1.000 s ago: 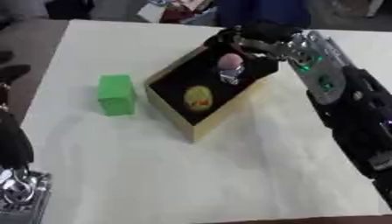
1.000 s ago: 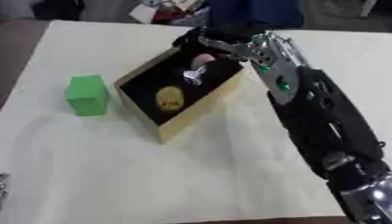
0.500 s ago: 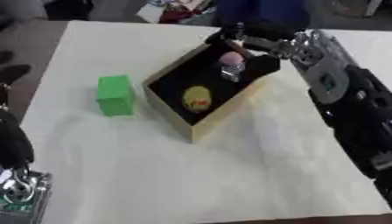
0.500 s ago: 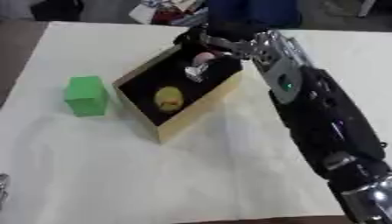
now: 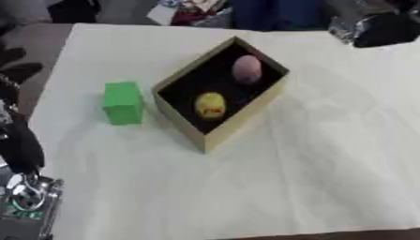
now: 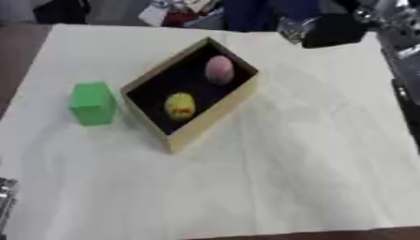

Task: Pick up objects on the table and place them in the box.

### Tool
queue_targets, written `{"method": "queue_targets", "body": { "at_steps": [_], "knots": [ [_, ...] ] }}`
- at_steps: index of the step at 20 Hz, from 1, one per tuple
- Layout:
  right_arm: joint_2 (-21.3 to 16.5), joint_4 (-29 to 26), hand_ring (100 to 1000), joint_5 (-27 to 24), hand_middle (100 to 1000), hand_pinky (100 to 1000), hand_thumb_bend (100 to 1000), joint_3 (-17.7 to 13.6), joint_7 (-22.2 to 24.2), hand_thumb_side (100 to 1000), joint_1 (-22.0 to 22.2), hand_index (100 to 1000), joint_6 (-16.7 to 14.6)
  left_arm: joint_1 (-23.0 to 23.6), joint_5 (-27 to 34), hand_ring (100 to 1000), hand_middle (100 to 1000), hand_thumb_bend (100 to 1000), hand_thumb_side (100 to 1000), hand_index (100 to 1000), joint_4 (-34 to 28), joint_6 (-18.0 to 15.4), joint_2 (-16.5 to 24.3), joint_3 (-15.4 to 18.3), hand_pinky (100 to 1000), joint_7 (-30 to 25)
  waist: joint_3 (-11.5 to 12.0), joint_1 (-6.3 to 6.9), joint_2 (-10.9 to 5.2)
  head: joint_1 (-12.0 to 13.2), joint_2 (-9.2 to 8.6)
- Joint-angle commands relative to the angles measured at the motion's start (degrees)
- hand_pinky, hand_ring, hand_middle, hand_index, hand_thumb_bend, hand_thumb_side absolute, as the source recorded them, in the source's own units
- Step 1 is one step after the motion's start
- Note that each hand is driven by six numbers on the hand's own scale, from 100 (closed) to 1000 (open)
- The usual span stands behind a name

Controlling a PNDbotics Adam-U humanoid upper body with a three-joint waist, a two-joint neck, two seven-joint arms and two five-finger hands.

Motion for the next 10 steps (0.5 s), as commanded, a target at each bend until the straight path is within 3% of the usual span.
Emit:
{"method": "queue_targets", "body": {
  "at_steps": [1, 5, 10],
  "knots": [
    [-5.7, -8.0, 804, -8.93, 757, 916, 100, -2.63, -3.78, 686, 2.54, 895, 2.27, -1.47, -0.74, 622, 656, 216, 1000, 819, -1.02, 0.19, 3.0, 0.21, 742, 0.51, -0.29, 0.09, -1.15, 0.69, 0.04],
    [-8.73, -12.95, 804, -17.41, 763, 928, 100, -4.93, -5.59, 639, 8.82, 891, 2.87, -3.72, -2.2, 624, 662, 221, 1000, 825, -1.02, 1.97, 6.3, -0.01, 738, 1.28, -0.87, 0.3, -1.08, 1.48, 0.3],
    [-9.43, -16.02, 796, -24.42, 755, 940, 100, -8.57, -6.25, 647, 14.98, 878, 2.37, -7.03, -6.54, 646, 684, 238, 996, 846, -1.02, 6.43, 11.85, -0.37, 737, 1.13, -1.4, 0.54, -1.06, 2.46, 1.57]
  ]
}}
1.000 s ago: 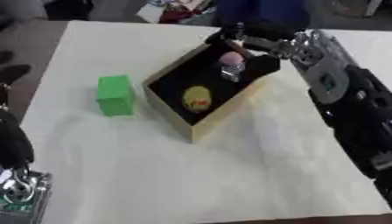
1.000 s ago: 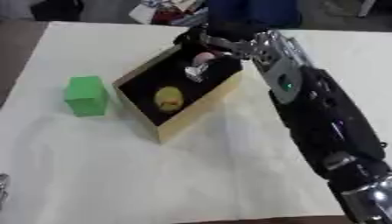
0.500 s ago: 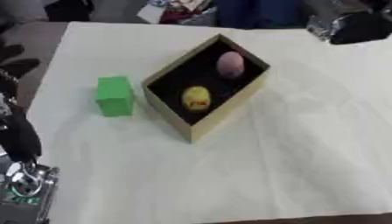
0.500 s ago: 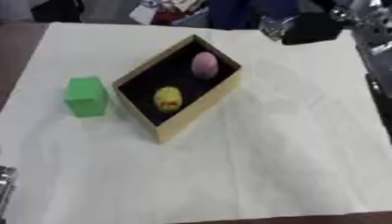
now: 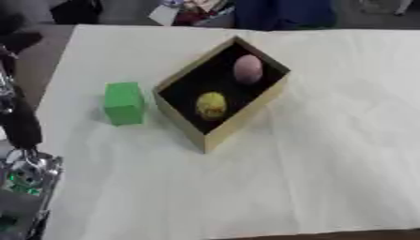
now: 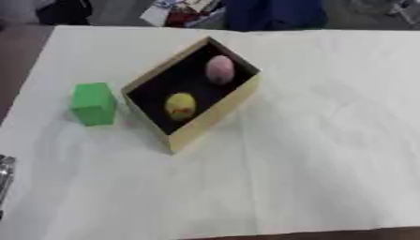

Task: Pick up objects on the table and place them in the box.

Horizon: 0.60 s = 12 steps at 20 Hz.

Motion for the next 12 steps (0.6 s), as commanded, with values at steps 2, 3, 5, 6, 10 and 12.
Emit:
{"method": "queue_targets", "body": {
  "at_steps": [2, 3, 5, 6, 10, 12],
  "knots": [
    [-1.89, -3.33, 796, -5.6, 753, 943, 100, -3.56, -1.05, 646, 2.24, 873, -0.49, -2.61, -5.25, 654, 689, 249, 987, 853, -1.02, 5.17, 6.66, -0.21, 737, -1.48, -0.26, 0.16, -1.11, 0.78, 1.44],
    [-1.81, -3.74, 794, -6.6, 751, 945, 100, -4.13, -1.27, 645, 3.03, 870, -0.66, -3.26, -7.1, 671, 703, 271, 976, 867, -1.02, 6.99, 8.53, -0.42, 741, -2.77, -0.37, 0.22, -1.14, 0.89, 1.7],
    [-1.74, -4.27, 792, -8.17, 748, 948, 100, -4.98, -1.66, 641, 4.15, 866, -0.72, -4.67, -11.13, 698, 718, 308, 947, 881, -1.02, 10.66, 12.35, -0.9, 747, -6.29, -0.55, 0.36, -1.22, 1.0, 2.05],
    [-1.73, -4.45, 792, -8.72, 748, 948, 100, -5.26, -1.83, 641, 4.48, 866, -0.64, -5.35, -12.88, 712, 726, 319, 935, 885, -1.02, 12.46, 14.07, -1.21, 753, -8.49, -0.63, 0.42, -1.28, 1.04, 2.16],
    [-1.7, -4.95, 792, -9.72, 749, 949, 100, -5.9, -2.27, 639, 5.12, 864, -0.1, -7.8, -16.69, 744, 742, 329, 930, 896, -1.02, 18.19, 20.36, -2.71, 774, -19.08, -0.88, 0.65, -1.62, 0.88, 2.24],
    [-1.66, -5.18, 792, -9.93, 750, 950, 100, -6.09, -2.52, 637, 5.32, 863, 0.13, -9.05, -16.82, 754, 749, 323, 943, 899, -1.02, 20.5, 23.19, -3.4, 783, -24.74, -0.91, 0.77, -1.84, 0.76, 2.31]
  ]
}}
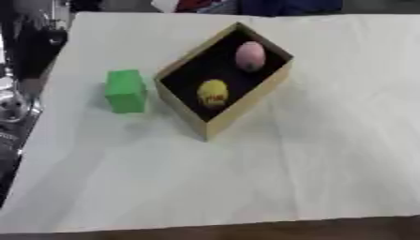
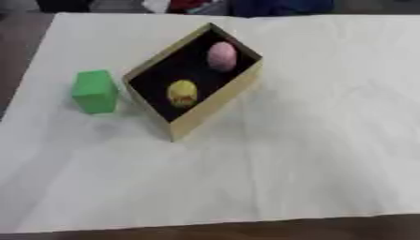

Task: Pick up objects on the table and place them in the box.

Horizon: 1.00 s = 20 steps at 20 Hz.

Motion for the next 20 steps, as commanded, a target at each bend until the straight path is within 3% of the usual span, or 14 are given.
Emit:
{"method": "queue_targets", "body": {
  "at_steps": [1, 5, 13, 17, 20],
  "knots": [
    [-1.58, -1.56, 792, -0.76, 750, 950, 100, -1.1, -0.58, 637, -0.38, 862, 0.38, -2.09, -0.95, 762, 755, 321, 948, 901, -0.9, 3.62, 6.45, -0.9, 790, -8.81, -0.15, 0.08, -1.69, -0.09, 0.47],
    [-1.4, -1.92, 793, -0.95, 751, 950, 100, -1.0, -0.78, 636, -0.49, 861, 0.76, -4.42, -1.01, 799, 788, 351, 978, 920, 0.49, 5.41, 10.9, -3.14, 821, -20.73, -0.41, 0.26, -2.1, 0.01, 0.79],
    [-1.31, -2.07, 792, -0.59, 751, 951, 100, -0.88, -0.75, 636, -0.56, 859, 1.58, -9.66, -5.32, 843, 814, 704, 985, 941, 6.48, 1.77, 14.35, -5.33, 850, -44.31, -0.5, 0.72, -2.32, 0.52, 0.77],
    [-1.22, -2.12, 791, -0.38, 751, 952, 100, -0.86, -0.55, 638, -0.48, 857, 1.97, -11.56, -7.28, 860, 823, 796, 977, 959, 9.47, 0.31, 14.95, -6.03, 863, -54.19, -0.43, 0.94, -2.36, 0.42, 0.67],
    [-0.98, -2.18, 791, -0.36, 751, 952, 100, -0.83, -0.34, 639, -0.47, 857, 2.26, -12.96, -9.32, 868, 826, 816, 953, 967, 10.64, -0.97, 14.79, -6.74, 868, -61.91, -0.43, 0.99, -2.43, 0.36, 0.53]
  ]
}}
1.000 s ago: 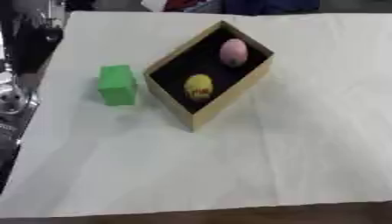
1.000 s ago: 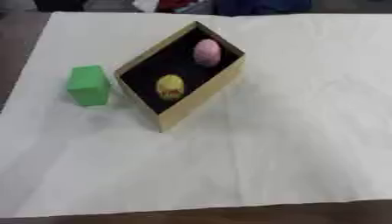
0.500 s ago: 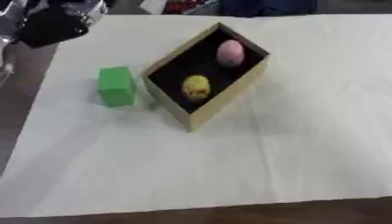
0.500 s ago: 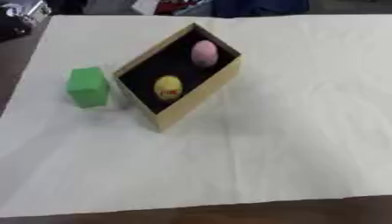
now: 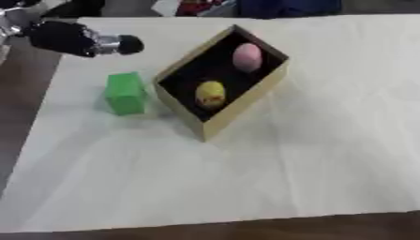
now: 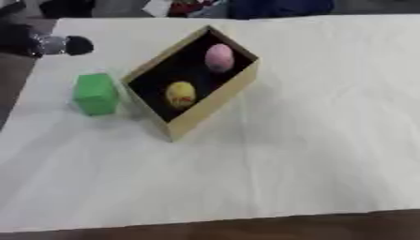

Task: Pick up objects on the table and place them in the box.

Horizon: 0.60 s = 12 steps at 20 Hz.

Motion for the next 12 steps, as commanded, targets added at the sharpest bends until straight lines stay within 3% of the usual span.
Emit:
{"method": "queue_targets", "body": {
  "at_steps": [1, 4, 10, 12],
  "knots": [
    [-0.92, -1.11, 791, 0.09, 751, 953, 100, -0.59, 0.17, 640, -0.66, 857, 0.4, -1.94, -2.32, 874, 834, 827, 938, 973, 0.76, -1.33, 2.08, -0.03, 872, -7.45, 0.07, -0.04, -1.56, 0.04, -0.01],
    [-0.65, -1.15, 790, 0.09, 751, 953, 100, -0.58, 0.35, 641, -0.65, 857, 0.71, -2.96, -3.86, 879, 837, 831, 904, 974, 1.42, -2.73, 1.64, -0.36, 877, -11.73, 0.08, -0.03, -1.68, -0.02, -0.25],
    [-0.06, -1.2, 785, 0.16, 747, 952, 100, -0.67, 0.63, 643, -0.63, 849, 1.75, -4.04, -3.91, 889, 852, 722, 724, 999, 4.56, -6.08, 0.96, -2.51, 905, -12.59, -0.1, 0.0, -1.86, 0.08, -0.59],
    [0.12, -1.29, 785, 0.14, 747, 952, 100, -0.69, 0.78, 642, -0.7, 848, 1.89, -4.16, -3.29, 892, 860, 701, 702, 1000, 5.44, -7.19, 0.78, -3.46, 918, -12.6, -0.19, 0.01, -1.88, 0.14, -0.63]
  ]
}}
